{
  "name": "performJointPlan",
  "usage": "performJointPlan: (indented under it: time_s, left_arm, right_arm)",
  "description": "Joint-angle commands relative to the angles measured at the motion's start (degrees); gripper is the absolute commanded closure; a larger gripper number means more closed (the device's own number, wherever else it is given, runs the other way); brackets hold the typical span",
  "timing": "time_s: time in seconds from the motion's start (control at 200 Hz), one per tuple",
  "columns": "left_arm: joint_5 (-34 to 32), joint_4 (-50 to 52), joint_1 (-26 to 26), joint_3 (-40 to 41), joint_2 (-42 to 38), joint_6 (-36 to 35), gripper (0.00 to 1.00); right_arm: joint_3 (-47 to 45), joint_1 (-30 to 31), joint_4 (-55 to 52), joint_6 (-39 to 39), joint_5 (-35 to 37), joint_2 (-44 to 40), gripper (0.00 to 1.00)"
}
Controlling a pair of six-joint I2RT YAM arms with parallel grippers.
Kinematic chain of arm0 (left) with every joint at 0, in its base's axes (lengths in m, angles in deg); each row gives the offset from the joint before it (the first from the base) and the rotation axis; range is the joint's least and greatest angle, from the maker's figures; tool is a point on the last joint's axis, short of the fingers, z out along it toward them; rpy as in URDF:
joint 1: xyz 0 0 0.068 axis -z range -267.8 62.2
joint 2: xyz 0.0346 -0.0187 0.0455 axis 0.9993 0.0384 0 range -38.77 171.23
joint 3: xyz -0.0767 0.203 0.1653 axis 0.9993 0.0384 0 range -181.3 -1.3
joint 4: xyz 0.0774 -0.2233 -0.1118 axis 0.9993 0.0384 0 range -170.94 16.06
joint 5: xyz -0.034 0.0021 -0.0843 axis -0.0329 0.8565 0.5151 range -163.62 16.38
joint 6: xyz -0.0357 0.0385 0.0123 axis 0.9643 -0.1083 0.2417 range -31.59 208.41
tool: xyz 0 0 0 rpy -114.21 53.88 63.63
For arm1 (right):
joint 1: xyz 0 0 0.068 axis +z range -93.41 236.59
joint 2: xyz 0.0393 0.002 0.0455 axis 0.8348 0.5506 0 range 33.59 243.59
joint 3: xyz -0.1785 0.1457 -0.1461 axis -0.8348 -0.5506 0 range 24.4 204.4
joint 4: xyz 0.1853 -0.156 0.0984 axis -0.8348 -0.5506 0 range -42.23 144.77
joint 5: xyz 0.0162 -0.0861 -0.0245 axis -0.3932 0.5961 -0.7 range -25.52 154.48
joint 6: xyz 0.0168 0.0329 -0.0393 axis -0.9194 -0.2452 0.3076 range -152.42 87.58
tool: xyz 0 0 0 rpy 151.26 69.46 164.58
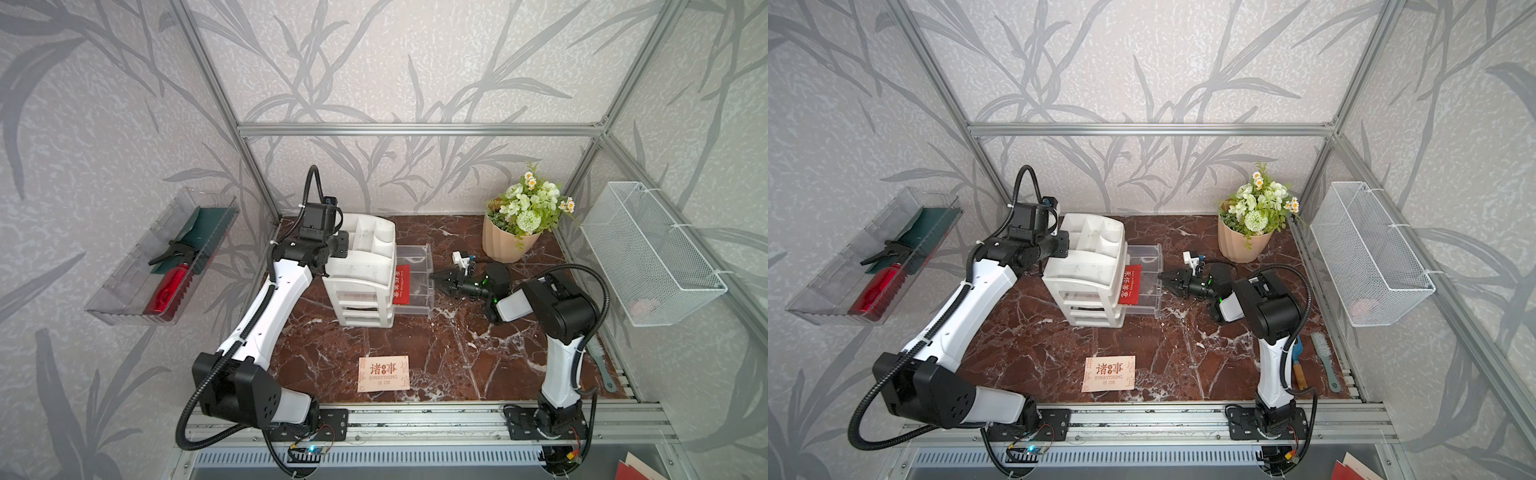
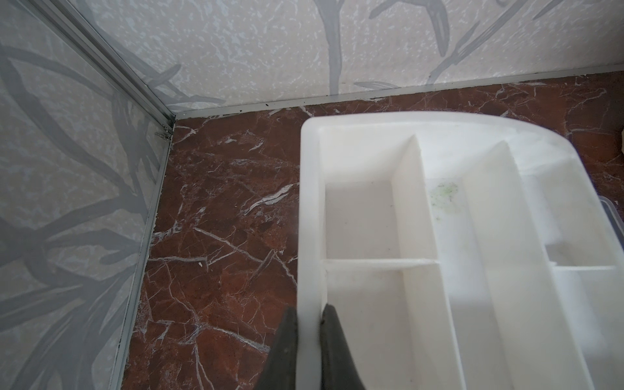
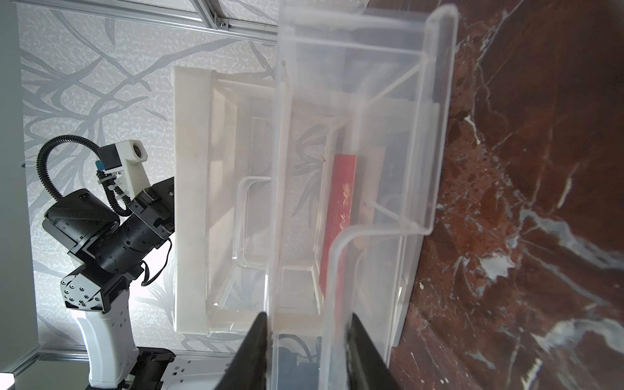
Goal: Take the postcards out of the drawer
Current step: Open the drawer in the storage box, then pick up the postcard from the drawer.
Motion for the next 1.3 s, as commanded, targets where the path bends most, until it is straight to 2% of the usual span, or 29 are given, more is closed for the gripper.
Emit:
performJointPlan:
  time_s: [0.0, 0.345, 0.735, 1.04, 1.14, 1.295]
  left_arm:
    - [-5.25, 5.10, -0.72, -0.41, 2.00, 0.04, 1.00]
    - [-5.56, 4.63, -0.90, -0.63, 2.24, 0.73, 1.00]
    - [-3.51, 1.50, -1.42, 1.70, 1.31, 4.12, 1.00]
    - [-2.19, -0.11, -1.86, 3.63, 0.24, 4.95, 1.00]
    - [-1.80, -0.21, -1.86, 3.76, 0.15, 5.02, 1.00]
    - [-1.79, -0.50, -1.86, 4.22, -0.29, 4.96, 1.00]
  right_arm:
    - [-0.90, -2.16, 3.56, 2.18, -0.37, -2.82, 0.68]
    - [0.39, -2.73, 3.56, 1.65, -0.83, -1.75, 0.67]
    - [1.93, -2.92, 3.65, 2.11, -1.94, -1.47, 0.54]
    - [5.23, -3.83, 3.12, 2.54, -2.65, 2.19, 0.52]
    - [6.54, -3.93, -4.05, 7.19, -2.67, 0.05, 0.52]
    - [8.73, -4.05, -25.20, 20.18, -0.78, -8.83, 0.51]
